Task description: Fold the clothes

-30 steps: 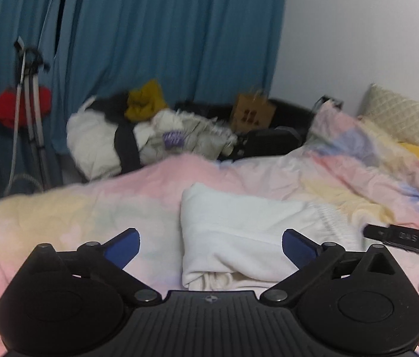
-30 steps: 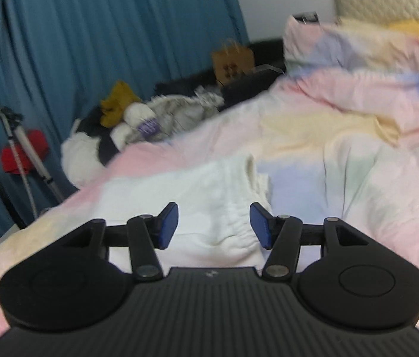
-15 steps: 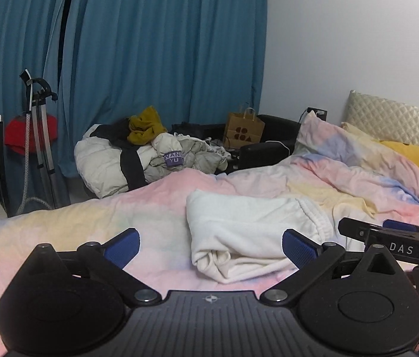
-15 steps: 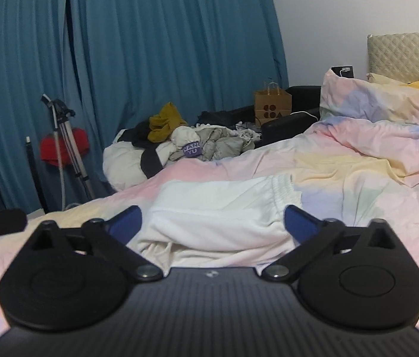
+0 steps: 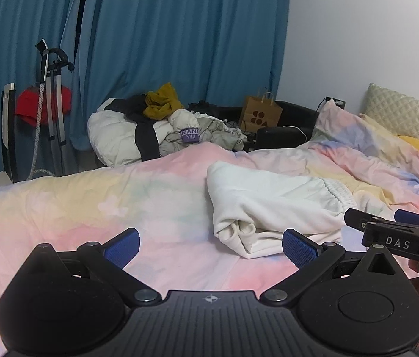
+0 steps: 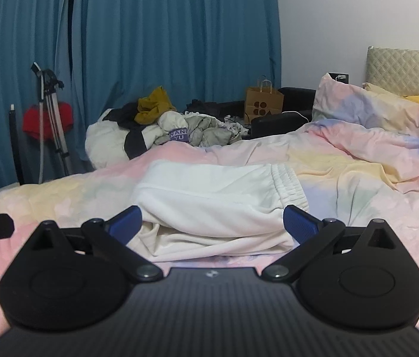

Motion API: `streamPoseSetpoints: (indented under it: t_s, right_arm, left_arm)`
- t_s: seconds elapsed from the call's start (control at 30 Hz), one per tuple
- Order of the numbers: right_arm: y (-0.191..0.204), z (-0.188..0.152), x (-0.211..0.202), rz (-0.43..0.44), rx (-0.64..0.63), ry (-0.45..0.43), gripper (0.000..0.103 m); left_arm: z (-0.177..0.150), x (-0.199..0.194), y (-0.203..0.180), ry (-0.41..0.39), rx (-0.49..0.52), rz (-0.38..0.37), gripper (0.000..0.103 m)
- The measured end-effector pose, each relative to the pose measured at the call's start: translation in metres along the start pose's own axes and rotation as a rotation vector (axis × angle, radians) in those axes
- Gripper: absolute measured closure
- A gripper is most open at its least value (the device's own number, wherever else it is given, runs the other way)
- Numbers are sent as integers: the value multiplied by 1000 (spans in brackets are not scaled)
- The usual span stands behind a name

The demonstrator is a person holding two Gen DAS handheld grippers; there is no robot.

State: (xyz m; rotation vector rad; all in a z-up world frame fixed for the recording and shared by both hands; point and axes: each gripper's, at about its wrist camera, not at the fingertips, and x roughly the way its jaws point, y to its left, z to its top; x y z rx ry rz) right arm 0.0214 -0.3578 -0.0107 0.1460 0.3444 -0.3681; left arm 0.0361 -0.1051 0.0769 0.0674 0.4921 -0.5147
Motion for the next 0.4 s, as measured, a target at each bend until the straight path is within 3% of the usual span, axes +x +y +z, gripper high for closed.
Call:
streamPoseSetpoints:
  t_s: [0.4]
  right_arm:
    - [-3, -2, 2, -30, 9, 14, 0]
  left_arm:
    - [0, 3, -6, 6, 8, 29, 0]
